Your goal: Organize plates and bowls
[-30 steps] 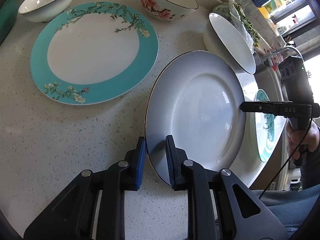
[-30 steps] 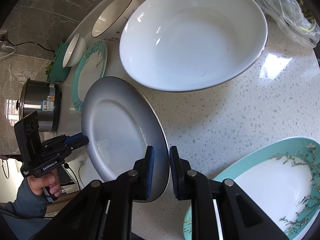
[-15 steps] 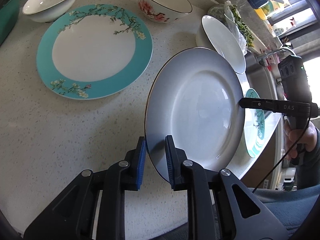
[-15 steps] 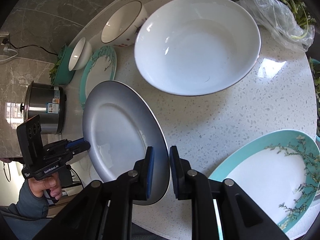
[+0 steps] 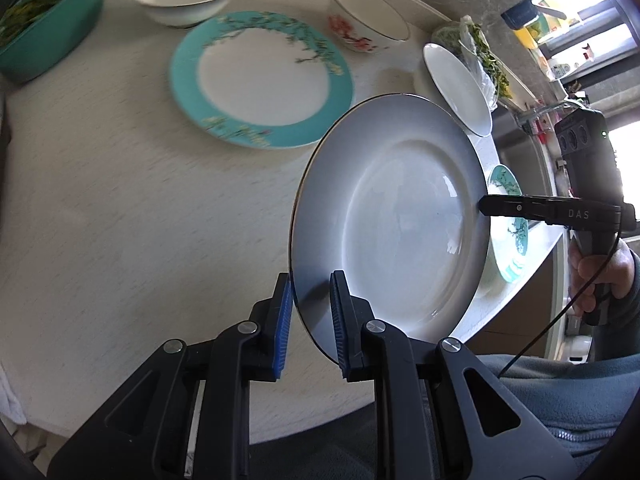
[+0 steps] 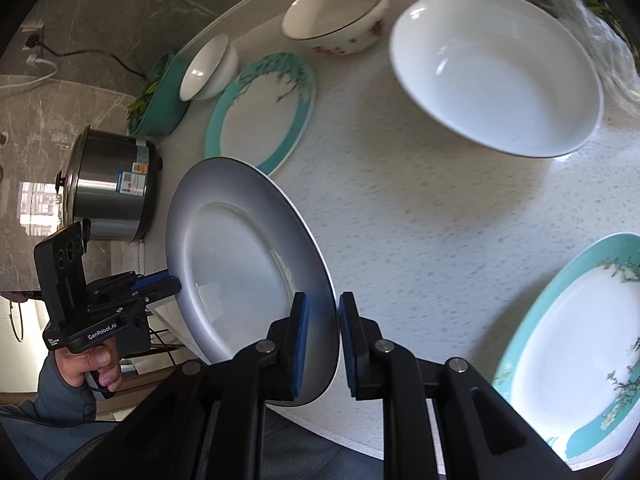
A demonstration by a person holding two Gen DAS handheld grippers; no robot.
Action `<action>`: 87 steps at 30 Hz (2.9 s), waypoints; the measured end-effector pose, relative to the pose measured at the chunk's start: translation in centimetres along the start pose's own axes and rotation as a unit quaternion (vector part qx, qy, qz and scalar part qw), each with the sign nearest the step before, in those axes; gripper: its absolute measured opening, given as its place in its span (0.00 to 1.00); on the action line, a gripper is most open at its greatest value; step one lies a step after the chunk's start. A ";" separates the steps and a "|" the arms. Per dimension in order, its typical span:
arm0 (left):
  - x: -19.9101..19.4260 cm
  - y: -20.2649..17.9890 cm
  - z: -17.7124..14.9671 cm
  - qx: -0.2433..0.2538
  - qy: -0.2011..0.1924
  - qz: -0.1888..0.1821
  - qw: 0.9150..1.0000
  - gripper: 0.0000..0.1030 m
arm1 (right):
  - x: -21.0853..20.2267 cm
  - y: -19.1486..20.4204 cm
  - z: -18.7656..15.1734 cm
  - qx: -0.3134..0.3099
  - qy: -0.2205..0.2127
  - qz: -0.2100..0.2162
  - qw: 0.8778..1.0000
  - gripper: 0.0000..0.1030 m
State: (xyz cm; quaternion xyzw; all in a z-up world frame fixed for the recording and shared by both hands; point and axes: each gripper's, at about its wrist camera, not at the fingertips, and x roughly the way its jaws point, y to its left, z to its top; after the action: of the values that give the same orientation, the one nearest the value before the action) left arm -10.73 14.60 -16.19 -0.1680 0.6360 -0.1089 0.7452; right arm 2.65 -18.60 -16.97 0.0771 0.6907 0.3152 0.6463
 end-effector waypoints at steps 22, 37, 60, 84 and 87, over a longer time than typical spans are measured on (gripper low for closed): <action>3.0 10.0 -4.9 -0.015 0.039 0.009 0.999 0.17 | 8.4 4.2 -1.9 0.025 0.035 -0.004 0.999 0.18; 3.8 10.4 -3.7 -0.003 0.013 0.015 1.000 0.21 | 9.6 3.1 -2.6 0.042 0.013 -0.005 0.999 0.19; 2.7 15.0 14.1 -0.031 -0.110 -0.043 0.993 0.86 | 6.6 -2.7 8.2 0.153 -0.183 0.144 0.960 0.74; 5.9 15.5 17.3 -0.023 -0.061 -0.119 0.991 0.54 | 8.5 -3.1 10.4 0.151 -0.158 0.187 0.958 0.55; 6.1 15.5 17.1 -0.022 -0.059 -0.115 0.991 0.43 | 8.7 -2.9 10.5 0.149 -0.149 0.185 0.960 0.51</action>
State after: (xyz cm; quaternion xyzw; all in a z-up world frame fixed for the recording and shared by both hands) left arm 6.34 28.52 -25.45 -0.2624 0.5700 -0.1699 0.7598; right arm 12.06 -12.91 -25.51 0.3449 0.5993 0.3080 0.6535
